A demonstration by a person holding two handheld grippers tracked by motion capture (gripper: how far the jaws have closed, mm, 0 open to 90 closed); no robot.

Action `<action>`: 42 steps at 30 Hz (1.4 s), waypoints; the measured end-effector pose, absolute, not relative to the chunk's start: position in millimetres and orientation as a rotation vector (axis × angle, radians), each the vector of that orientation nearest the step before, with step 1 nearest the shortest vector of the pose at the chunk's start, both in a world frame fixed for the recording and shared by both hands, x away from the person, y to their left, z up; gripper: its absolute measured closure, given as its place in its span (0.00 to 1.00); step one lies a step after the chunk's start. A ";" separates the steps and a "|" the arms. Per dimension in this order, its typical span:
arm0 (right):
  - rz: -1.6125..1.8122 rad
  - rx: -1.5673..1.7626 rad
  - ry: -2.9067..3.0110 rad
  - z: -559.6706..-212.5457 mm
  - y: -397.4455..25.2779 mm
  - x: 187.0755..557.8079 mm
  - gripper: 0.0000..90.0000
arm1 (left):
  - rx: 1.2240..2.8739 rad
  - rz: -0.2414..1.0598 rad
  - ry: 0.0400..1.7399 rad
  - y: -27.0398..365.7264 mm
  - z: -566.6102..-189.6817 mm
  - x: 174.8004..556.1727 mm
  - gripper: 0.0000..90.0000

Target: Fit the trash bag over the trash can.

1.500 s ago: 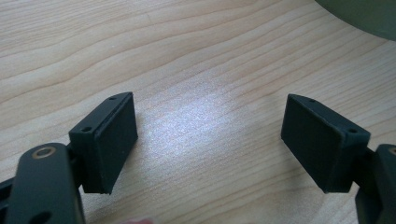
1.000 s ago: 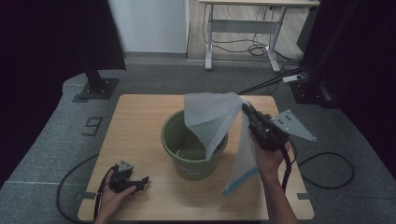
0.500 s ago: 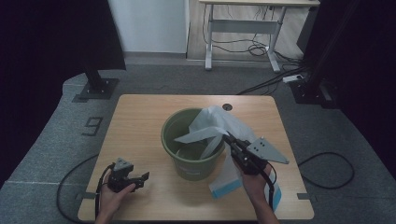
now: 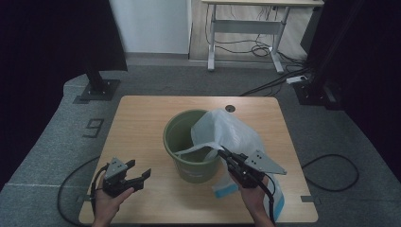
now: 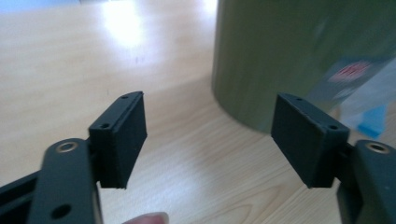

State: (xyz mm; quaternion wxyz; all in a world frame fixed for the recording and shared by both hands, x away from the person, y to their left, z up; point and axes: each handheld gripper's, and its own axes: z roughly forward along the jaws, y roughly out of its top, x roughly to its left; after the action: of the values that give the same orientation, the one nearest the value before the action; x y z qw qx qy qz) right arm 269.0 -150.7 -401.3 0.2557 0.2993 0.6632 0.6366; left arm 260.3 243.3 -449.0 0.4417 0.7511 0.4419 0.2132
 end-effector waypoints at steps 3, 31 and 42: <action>1.729 0.820 1.819 -403.3 -150.3 270.4 0.98 | 1.867 0.562 1.034 237.8 -433.2 251.3 0.32; 1.749 0.813 1.905 -382.3 -139.6 286.4 0.98 | 1.925 0.508 0.789 147.4 -378.5 275.1 0.41; 1.768 0.802 1.909 -376.2 -136.5 286.9 0.98 | 1.970 0.461 0.716 122.9 -364.8 292.0 0.55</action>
State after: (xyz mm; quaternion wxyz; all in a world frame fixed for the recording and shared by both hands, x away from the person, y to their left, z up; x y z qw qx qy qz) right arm 286.9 -136.5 -376.2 0.2079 0.2882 0.6858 0.6351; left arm 292.0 122.9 -364.8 0.4773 0.8067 0.2930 0.1887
